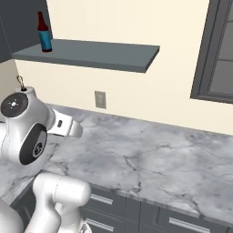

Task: Get the candle and the beer from the cabinet and move them to the dining counter.

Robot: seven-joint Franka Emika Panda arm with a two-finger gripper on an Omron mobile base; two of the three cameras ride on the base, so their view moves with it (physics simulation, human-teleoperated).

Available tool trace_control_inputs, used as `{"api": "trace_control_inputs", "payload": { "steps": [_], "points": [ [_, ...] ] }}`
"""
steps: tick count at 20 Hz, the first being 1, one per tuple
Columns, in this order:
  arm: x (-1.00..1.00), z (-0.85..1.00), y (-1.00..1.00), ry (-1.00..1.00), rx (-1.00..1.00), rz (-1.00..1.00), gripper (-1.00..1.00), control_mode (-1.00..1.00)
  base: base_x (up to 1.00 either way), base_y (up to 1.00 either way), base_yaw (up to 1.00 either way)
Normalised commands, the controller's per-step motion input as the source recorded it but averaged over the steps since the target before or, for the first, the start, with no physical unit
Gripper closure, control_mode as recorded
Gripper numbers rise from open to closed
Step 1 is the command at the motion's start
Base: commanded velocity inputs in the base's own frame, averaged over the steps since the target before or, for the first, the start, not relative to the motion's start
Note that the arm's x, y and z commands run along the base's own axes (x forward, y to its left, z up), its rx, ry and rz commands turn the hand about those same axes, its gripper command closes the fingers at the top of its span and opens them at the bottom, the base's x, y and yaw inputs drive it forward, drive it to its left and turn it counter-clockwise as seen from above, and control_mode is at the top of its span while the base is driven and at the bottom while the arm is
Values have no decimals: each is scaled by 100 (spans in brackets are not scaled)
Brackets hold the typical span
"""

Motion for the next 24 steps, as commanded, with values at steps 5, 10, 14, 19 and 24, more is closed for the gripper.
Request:
{"api": "trace_control_inputs", "payload": {
  "steps": [5,10,14,19,24],
  "points": [
    [-5,49,11,-1,-4,7,-100,-100,0,0,0],
    [-8,45,14,-15,-5,9,-100,-100,0,0,0],
    [-7,45,26,-18,-6,12,-100,-100,0,0,0],
    [-6,48,34,-6,-4,9,-100,-100,0,0,0],
    [-7,48,26,-15,-3,3,-100,-100,0,0,0]
  ]
}}
